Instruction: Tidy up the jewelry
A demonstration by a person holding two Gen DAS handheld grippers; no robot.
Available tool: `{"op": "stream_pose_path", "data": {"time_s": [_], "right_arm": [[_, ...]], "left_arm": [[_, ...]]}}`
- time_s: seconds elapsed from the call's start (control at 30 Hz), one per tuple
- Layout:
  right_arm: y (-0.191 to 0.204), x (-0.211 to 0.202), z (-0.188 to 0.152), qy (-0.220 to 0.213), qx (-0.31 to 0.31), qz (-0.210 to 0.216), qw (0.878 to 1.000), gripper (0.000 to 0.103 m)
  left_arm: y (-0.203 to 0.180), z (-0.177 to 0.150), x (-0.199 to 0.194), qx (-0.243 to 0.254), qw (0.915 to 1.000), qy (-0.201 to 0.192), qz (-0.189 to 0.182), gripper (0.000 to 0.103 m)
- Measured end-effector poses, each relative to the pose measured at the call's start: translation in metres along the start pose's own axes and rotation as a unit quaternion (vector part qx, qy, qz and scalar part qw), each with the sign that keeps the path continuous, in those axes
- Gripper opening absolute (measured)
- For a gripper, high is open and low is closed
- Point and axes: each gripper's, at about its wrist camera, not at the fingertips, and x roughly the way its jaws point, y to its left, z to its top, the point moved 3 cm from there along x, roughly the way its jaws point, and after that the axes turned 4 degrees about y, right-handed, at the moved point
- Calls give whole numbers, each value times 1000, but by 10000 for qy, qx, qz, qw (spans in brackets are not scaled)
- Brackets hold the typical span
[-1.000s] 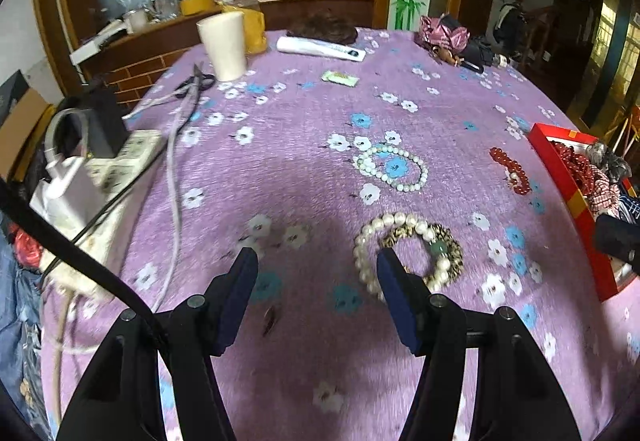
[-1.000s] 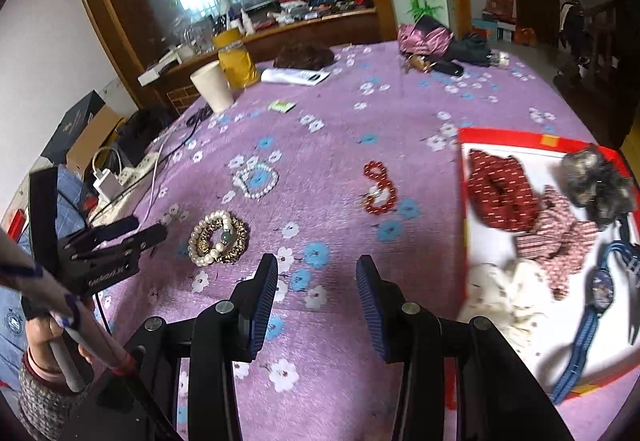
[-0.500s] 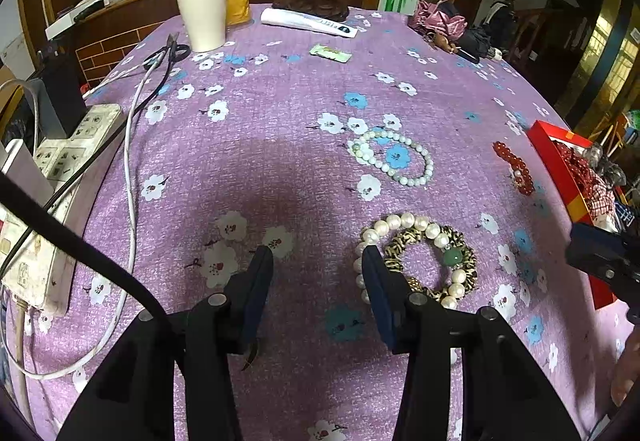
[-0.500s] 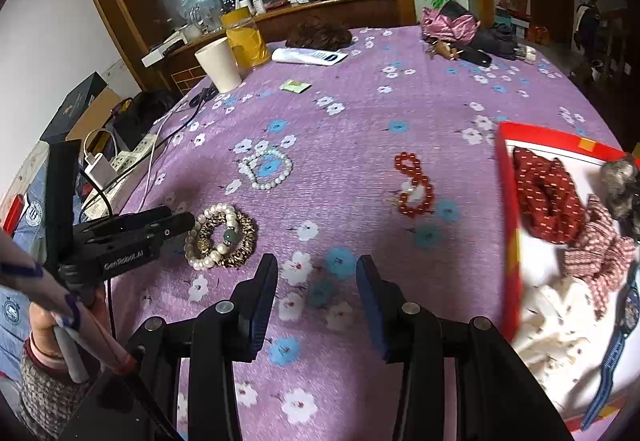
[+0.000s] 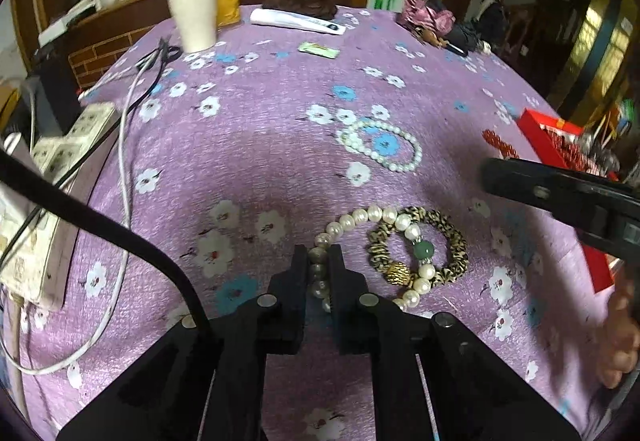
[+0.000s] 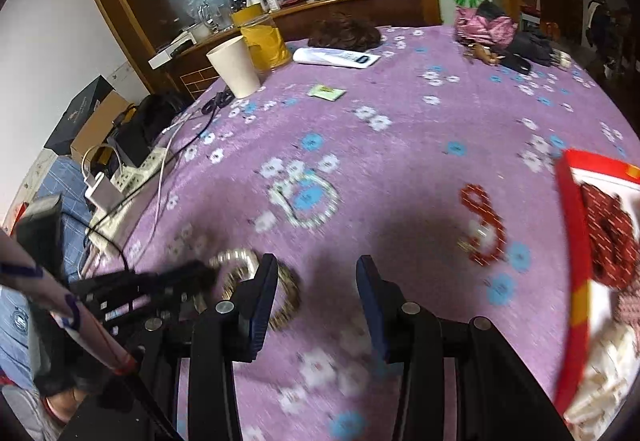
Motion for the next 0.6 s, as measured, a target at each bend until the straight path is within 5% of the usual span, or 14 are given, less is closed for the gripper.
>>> {"op": "stream_pose_path", "data": {"time_s": [0.37,0.4,0.47,0.6], "right_arm": [[13,66,25,278,-390,-542,9974,43],[15,68,26,301,-468,-588,9967,40],[21,71,27,357,-673,-611,9952,14],[28,63,25,325,-833,-515,9947,0]], "left_arm": [[6,1,3,-14,10000,30,-76,9],[6,1,4,0,10000,31,-83,9],[7,1,2,-7,9999,6,-126,9],[11,3,-7,-121,9994,-191,-254,9]]}}
